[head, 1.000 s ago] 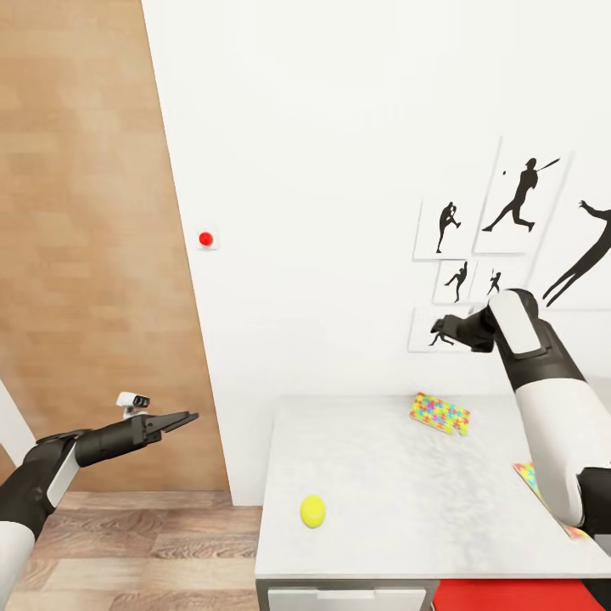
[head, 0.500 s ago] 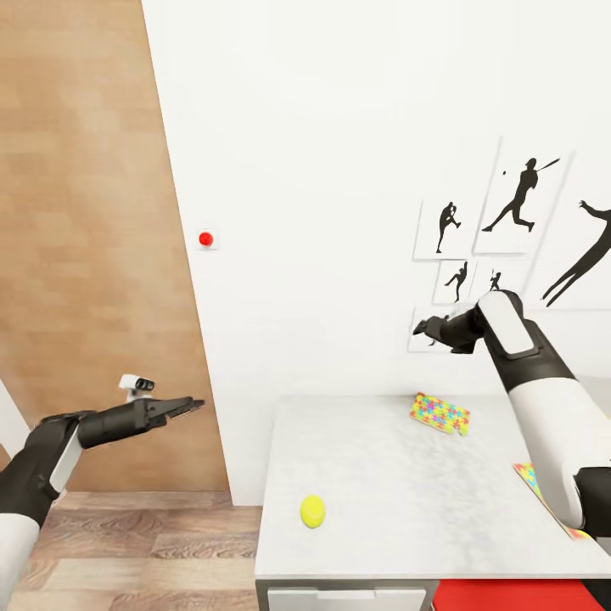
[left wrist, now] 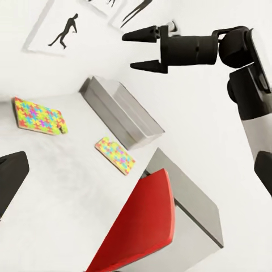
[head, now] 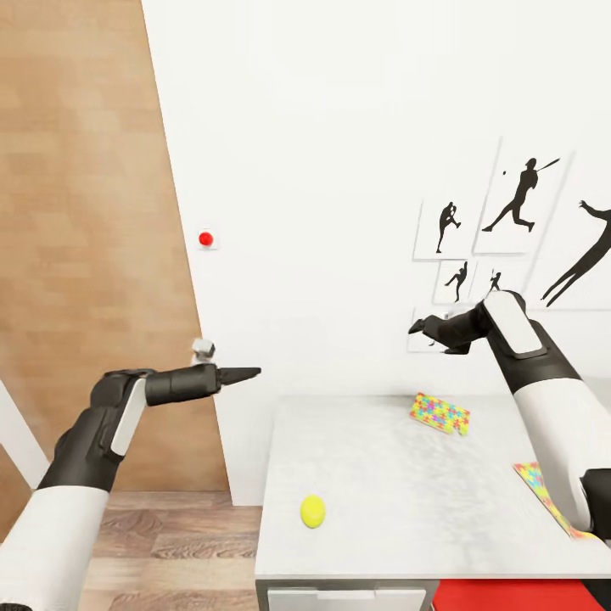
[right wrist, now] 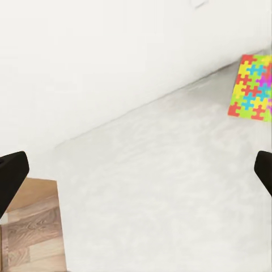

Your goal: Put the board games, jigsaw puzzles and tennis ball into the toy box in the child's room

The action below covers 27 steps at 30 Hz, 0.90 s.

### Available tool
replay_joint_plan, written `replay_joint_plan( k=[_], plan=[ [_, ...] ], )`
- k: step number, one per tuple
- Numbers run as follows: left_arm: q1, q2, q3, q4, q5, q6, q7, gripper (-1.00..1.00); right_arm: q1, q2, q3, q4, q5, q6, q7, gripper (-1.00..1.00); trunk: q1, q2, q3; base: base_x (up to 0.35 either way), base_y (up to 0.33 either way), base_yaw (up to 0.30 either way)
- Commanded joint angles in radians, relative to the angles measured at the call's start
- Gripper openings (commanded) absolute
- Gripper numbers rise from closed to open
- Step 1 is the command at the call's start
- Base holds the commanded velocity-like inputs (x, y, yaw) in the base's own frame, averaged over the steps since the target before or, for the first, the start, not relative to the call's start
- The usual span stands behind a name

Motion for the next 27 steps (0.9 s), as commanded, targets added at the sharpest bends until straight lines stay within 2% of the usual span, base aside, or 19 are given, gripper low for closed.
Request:
replay_joint_plan(
  k=[1,3,7,9,27],
  plan=[
    [-0.003,-0.006,-0.001,-0.002,0.001,0.006,0.006,1.0,-0.001,-0.006,0.004,-0.001,-0.013,0.0,-0.01,1.0,0.001,-0.001,-0.001,0.0,0.0,0.0],
    [-0.006,-0.016,-0.014,-0.005,0.0,0.005,0.02,1.0,-0.001,-0.02,0.004,-0.002,-0.015,0.0,-0.01,1.0,0.001,-0.001,-0.001,0.0,0.0,0.0],
    [-0.009,-0.021,-0.054,-0.004,-0.001,0.0,0.031,1.0,-0.001,-0.033,0.003,-0.003,-0.017,0.0,-0.01,1.0,0.001,-0.001,-0.001,0.005,-0.006,-0.001],
    [-0.01,-0.022,-0.063,-0.004,-0.001,0.0,0.033,1.0,-0.001,-0.035,0.002,-0.003,-0.017,0.0,-0.01,1.0,0.001,-0.001,-0.001,0.076,-0.08,-0.032],
    [-0.011,-0.02,-0.077,-0.005,0.0,-0.004,0.033,1.0,-0.001,-0.036,0.003,-0.003,-0.018,0.0,-0.01,1.0,0.001,-0.001,-0.014,0.114,-0.118,-0.147]
  ],
)
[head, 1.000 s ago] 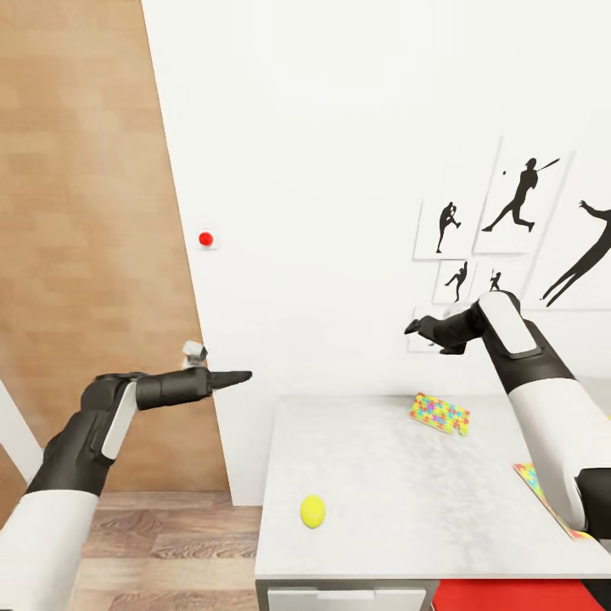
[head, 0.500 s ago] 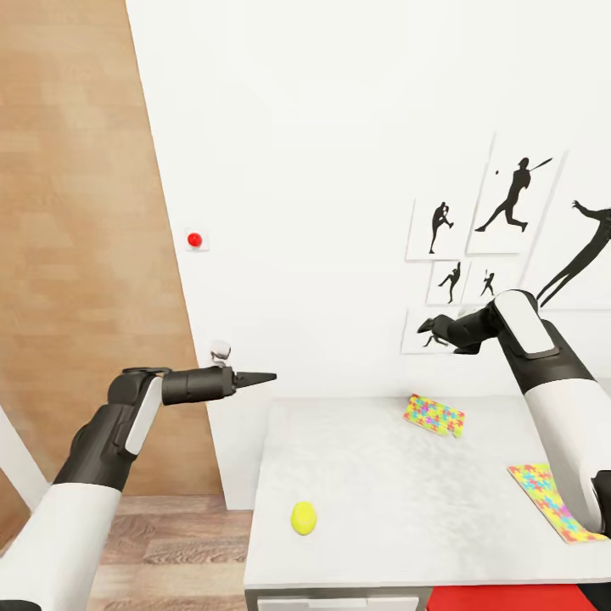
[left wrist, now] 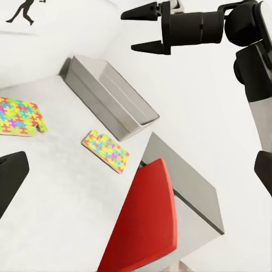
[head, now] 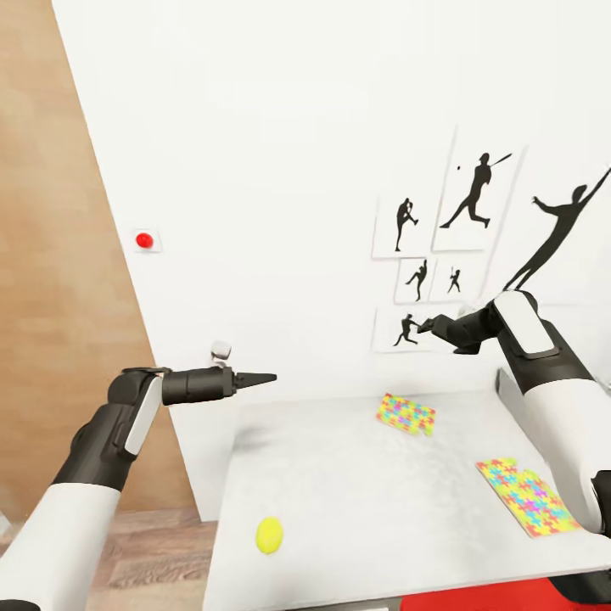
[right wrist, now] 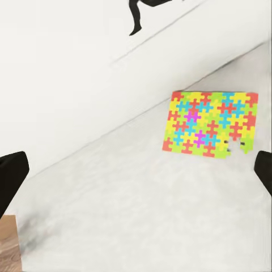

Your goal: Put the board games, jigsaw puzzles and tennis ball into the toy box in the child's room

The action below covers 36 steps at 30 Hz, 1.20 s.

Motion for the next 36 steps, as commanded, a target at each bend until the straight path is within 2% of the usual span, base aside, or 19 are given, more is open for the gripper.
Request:
replay_joint_plan(
  k=[1,36],
  plan=[
    [-0.001,0.001,-0.001,0.0,0.002,0.005,-0.001,1.0,-0.001,-0.001,0.004,-0.001,-0.01,0.0,-0.01,1.0,0.001,-0.002,-0.004,0.156,-0.024,-0.158],
    [-0.001,0.004,-0.002,-0.006,0.002,0.005,-0.006,1.0,0.0,-0.001,0.004,-0.004,-0.01,0.0,-0.01,1.0,0.001,-0.002,-0.008,0.147,-0.003,-0.015]
  ],
)
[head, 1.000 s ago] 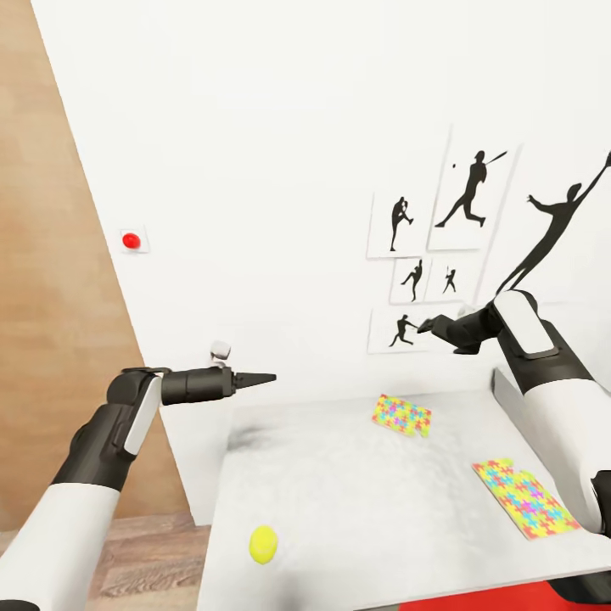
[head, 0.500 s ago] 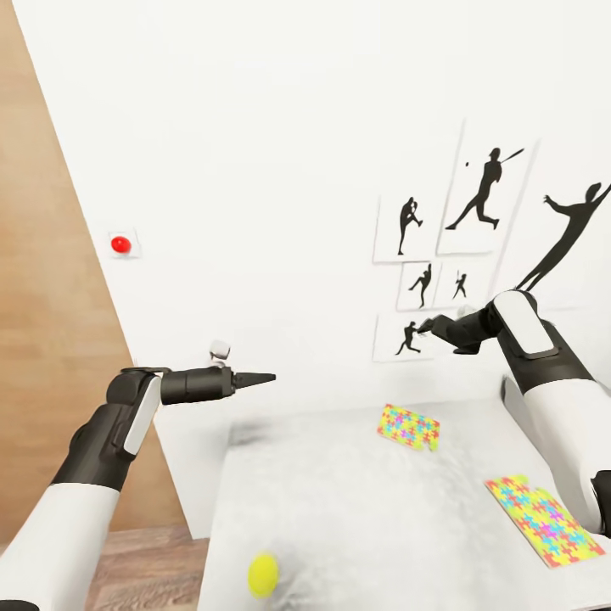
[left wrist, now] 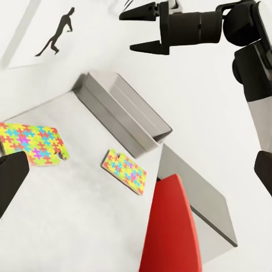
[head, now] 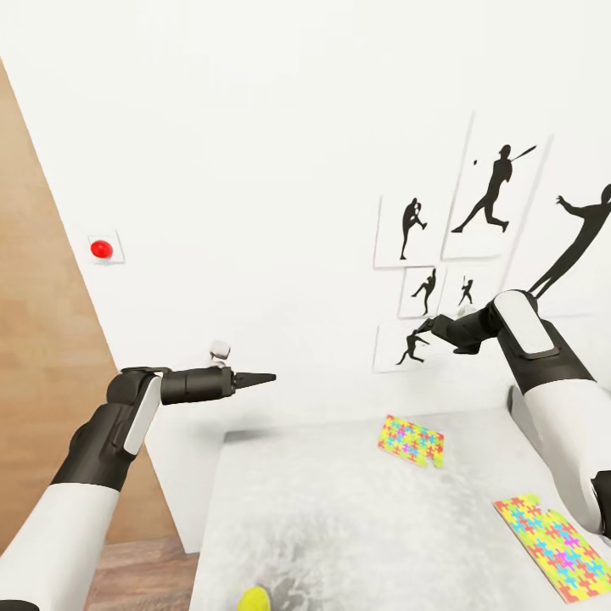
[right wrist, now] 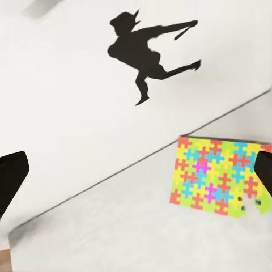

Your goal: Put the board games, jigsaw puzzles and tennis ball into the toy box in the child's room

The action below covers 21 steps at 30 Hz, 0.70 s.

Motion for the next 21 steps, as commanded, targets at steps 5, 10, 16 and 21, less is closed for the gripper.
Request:
replay_joint_plan(
  k=[5,10,16,21],
  plan=[
    [0.0,0.0,-0.002,-0.008,0.002,0.006,-0.001,1.0,-0.001,0.0,0.004,-0.001,-0.01,0.0,-0.01,1.0,0.001,-0.002,-0.002,0.145,-0.019,0.0],
    [0.0,0.0,-0.002,-0.01,0.004,0.006,-0.002,1.0,-0.001,0.0,0.004,-0.001,-0.01,0.0,-0.01,1.0,0.001,-0.002,-0.002,0.16,-0.004,0.0],
    [0.0,0.0,-0.002,-0.011,0.004,0.005,-0.002,1.0,-0.001,0.0,0.003,-0.001,-0.009,0.0,-0.01,1.0,0.001,-0.002,-0.002,0.041,-0.001,0.0],
    [0.0,0.001,-0.002,-0.011,0.004,0.005,-0.002,1.0,-0.001,0.002,0.005,-0.001,-0.009,0.0,-0.01,1.0,0.001,-0.002,-0.002,0.006,0.0,0.0]
  ],
)
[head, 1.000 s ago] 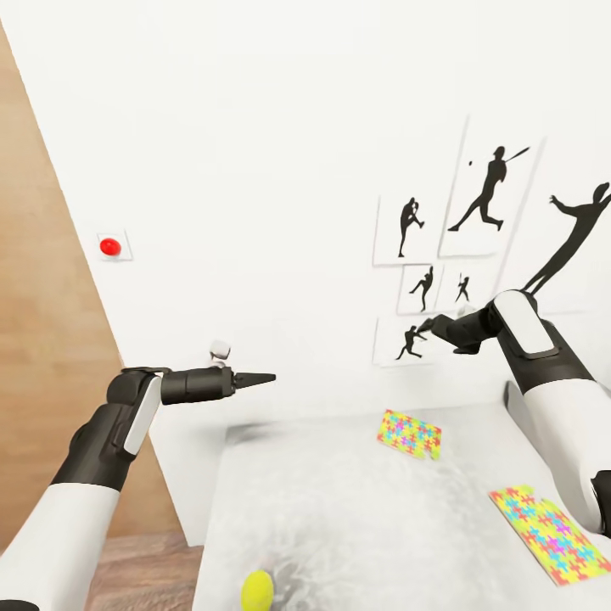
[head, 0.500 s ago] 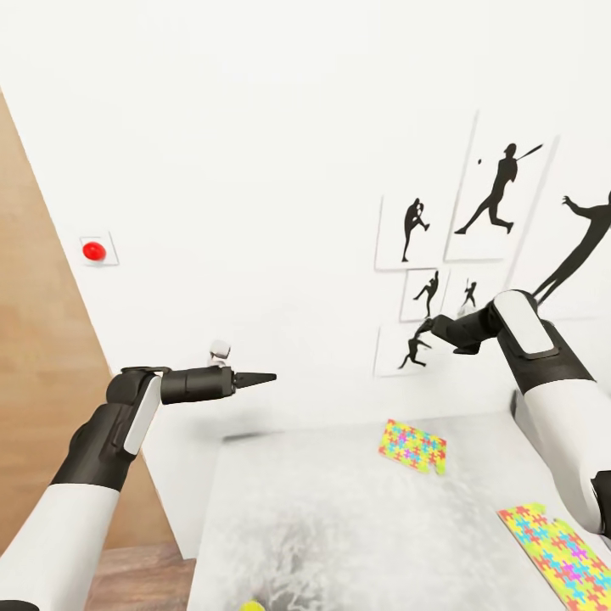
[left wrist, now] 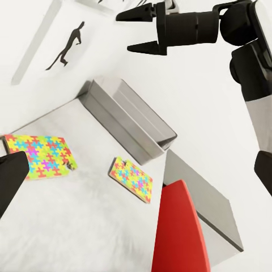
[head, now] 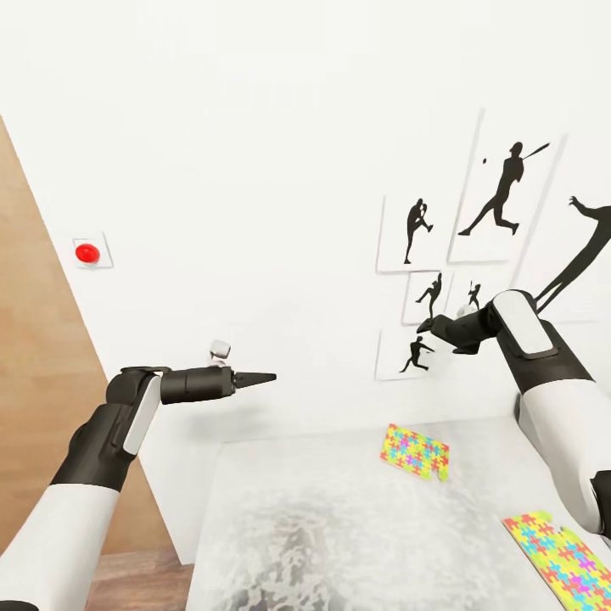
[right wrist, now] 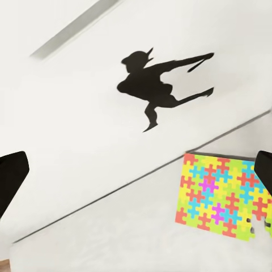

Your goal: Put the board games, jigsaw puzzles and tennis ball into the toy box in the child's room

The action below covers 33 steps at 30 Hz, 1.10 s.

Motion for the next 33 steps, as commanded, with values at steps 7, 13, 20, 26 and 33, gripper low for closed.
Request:
replay_joint_plan(
  k=[7,13,20,26,33],
  plan=[
    [-0.001,0.001,-0.001,-0.001,0.002,0.006,-0.001,1.0,-0.002,-0.001,0.003,-0.001,-0.01,0.0,-0.01,1.0,0.001,-0.002,-0.003,0.001,0.0,0.0],
    [-0.001,0.001,0.0,-0.001,0.003,0.007,-0.002,1.0,-0.002,-0.001,0.003,-0.001,-0.01,0.0,-0.01,1.0,0.001,-0.002,-0.003,-0.016,0.0,0.0],
    [-0.001,0.001,0.001,-0.001,0.004,0.007,-0.002,1.0,-0.002,-0.001,0.003,-0.001,-0.01,0.0,-0.01,1.0,0.001,-0.002,-0.003,-0.026,0.0,0.0],
    [-0.001,0.001,0.003,-0.001,0.004,0.008,-0.002,1.0,-0.002,-0.002,0.002,-0.001,-0.01,0.0,-0.01,1.0,0.001,-0.002,-0.003,-0.003,0.0,0.0],
    [-0.001,0.001,0.001,-0.001,0.004,0.009,-0.002,1.0,-0.002,-0.002,0.002,-0.001,-0.01,0.0,-0.01,1.0,0.001,-0.002,-0.003,-0.037,0.0,0.0]
  ],
)
